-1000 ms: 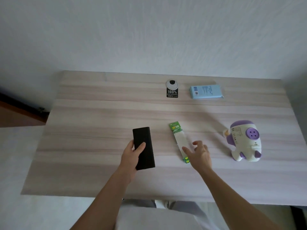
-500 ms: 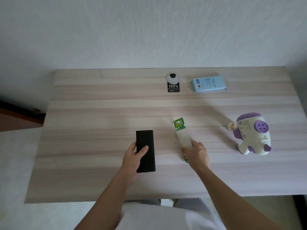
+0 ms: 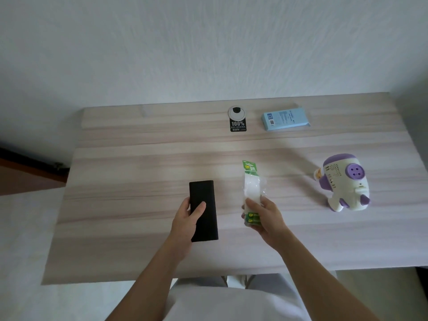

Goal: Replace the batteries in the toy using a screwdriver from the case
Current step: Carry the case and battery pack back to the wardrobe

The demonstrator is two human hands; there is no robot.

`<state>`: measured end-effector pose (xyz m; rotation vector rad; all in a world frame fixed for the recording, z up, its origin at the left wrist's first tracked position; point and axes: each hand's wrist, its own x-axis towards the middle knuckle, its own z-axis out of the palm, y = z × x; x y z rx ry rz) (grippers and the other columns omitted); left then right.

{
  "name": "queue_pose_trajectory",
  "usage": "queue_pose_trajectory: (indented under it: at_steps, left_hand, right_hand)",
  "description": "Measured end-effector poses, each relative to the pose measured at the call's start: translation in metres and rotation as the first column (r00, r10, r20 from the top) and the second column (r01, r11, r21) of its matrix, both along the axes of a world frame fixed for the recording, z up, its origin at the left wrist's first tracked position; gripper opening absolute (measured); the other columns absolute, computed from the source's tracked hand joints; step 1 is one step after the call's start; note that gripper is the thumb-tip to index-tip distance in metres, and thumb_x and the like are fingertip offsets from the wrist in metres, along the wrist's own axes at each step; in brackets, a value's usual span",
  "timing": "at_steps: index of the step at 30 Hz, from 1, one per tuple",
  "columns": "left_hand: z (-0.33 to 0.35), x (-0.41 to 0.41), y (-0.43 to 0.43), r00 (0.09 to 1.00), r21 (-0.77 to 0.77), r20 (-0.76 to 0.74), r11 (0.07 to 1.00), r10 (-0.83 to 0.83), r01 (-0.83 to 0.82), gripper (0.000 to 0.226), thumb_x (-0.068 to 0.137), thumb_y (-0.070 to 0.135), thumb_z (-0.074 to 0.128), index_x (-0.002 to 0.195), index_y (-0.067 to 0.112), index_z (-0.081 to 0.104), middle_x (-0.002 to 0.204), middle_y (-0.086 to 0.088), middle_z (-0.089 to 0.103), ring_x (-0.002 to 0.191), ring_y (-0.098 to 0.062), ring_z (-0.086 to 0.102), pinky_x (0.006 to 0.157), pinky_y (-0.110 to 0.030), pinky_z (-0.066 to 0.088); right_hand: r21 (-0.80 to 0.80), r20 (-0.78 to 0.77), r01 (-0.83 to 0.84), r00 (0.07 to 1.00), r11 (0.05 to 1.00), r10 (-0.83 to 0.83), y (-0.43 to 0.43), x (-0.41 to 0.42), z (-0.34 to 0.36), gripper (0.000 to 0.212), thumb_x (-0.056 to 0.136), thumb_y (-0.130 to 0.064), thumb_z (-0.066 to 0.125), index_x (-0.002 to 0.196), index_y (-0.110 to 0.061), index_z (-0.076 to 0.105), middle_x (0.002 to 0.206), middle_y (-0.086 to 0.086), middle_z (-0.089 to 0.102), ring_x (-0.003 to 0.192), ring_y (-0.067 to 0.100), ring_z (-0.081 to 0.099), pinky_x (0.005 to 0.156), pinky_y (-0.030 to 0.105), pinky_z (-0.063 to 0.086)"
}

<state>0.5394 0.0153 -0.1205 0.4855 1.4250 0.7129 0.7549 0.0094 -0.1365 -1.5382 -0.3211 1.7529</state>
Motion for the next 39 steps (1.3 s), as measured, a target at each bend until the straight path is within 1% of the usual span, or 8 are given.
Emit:
queue_pose_trajectory:
  at_steps: [5,7,11,16,22,26,31,39]
  left_hand:
    - [0.03,0.02,-0.003,0.998,0.125,0.046,0.991,-0.044,0.038,0.024,0.1,0.029,0.055,0.124,0.025,0.056,0.112,-0.006,0.073,0.1,-0.033,0.071,0.081,-0.044,0.058]
    - [0.043,0.03,-0.004,0.996,0.175,0.069,0.984,-0.056,0.043,0.024,0.101,0.03,0.053,0.124,0.026,0.053,0.109,-0.009,0.074,0.094,-0.037,0.073,0.08,-0.047,0.058]
    - [0.059,0.048,-0.007,0.992,0.231,0.103,0.972,-0.077,0.051,0.028,0.099,0.028,0.055,0.126,0.028,0.051,0.109,-0.009,0.073,0.092,-0.033,0.074,0.081,-0.055,0.059]
    - [0.066,0.064,-0.009,0.963,0.238,0.237,0.969,-0.129,0.071,0.037,0.095,0.018,0.059,0.13,0.026,0.05,0.112,-0.012,0.073,0.096,-0.036,0.072,0.081,-0.049,0.059]
    - [0.057,0.077,-0.018,0.969,0.244,0.189,0.963,-0.158,0.11,0.031,0.097,0.021,0.057,0.128,0.025,0.051,0.11,-0.006,0.074,0.094,-0.034,0.072,0.069,-0.039,0.059]
    - [0.056,0.076,-0.022,0.982,0.228,0.153,0.971,-0.109,0.072,0.028,0.098,0.022,0.057,0.126,0.022,0.052,0.108,-0.007,0.074,0.088,-0.033,0.072,0.067,-0.043,0.06]
    - [0.062,0.079,-0.027,0.999,0.27,0.041,0.963,-0.006,-0.006,0.027,0.099,0.021,0.057,0.125,0.018,0.053,0.106,-0.006,0.075,0.087,-0.034,0.072,0.073,-0.051,0.061]
    - [0.079,0.092,-0.075,0.946,0.288,-0.004,0.906,0.325,-0.31,0.024,0.099,0.018,0.056,0.123,0.017,0.053,0.104,-0.01,0.075,0.082,-0.04,0.072,0.069,-0.052,0.06]
  right_hand:
    - [0.152,-0.067,0.006,0.998,0.988,0.004,-0.006,-0.003,0.034,0.038,0.095,-0.019,0.064,0.127,-0.004,0.051,0.092,0.015,0.067,0.072,0.028,0.067,0.059,0.033,0.056]
    - [0.191,-0.083,0.022,0.997,0.981,-0.006,-0.007,-0.002,0.048,0.038,0.095,-0.022,0.064,0.127,-0.006,0.05,0.093,0.017,0.067,0.071,0.031,0.066,0.057,0.033,0.055]
    - [0.258,-0.05,0.053,0.998,0.965,-0.042,-0.012,0.004,0.071,0.04,0.093,-0.028,0.064,0.124,-0.006,0.051,0.09,0.017,0.066,0.069,0.031,0.064,0.06,0.036,0.056]
    - [0.29,-0.03,0.136,0.991,0.947,-0.133,-0.028,0.014,0.085,0.026,0.096,-0.019,0.062,0.117,-0.005,0.054,0.084,0.016,0.066,0.07,0.032,0.065,0.064,0.04,0.057]
    - [0.34,0.056,0.116,0.988,0.933,-0.143,-0.044,0.02,0.082,0.028,0.096,-0.021,0.059,0.12,-0.007,0.054,0.095,0.02,0.071,0.074,0.034,0.068,0.063,0.04,0.057]
    - [0.346,0.07,0.072,0.992,0.936,-0.103,-0.048,0.021,0.078,0.028,0.096,-0.019,0.06,0.121,-0.007,0.054,0.094,0.021,0.071,0.074,0.034,0.068,0.065,0.04,0.057]
    - [0.355,0.055,-0.04,0.998,0.934,0.022,-0.035,0.03,0.076,0.029,0.095,-0.019,0.062,0.12,-0.007,0.056,0.093,0.02,0.071,0.076,0.036,0.069,0.073,0.046,0.06]
    - [0.345,0.102,-0.305,0.952,0.888,0.287,-0.028,0.036,0.079,0.019,0.1,-0.014,0.057,0.117,-0.007,0.056,0.091,0.018,0.071,0.073,0.037,0.071,0.065,0.044,0.06]
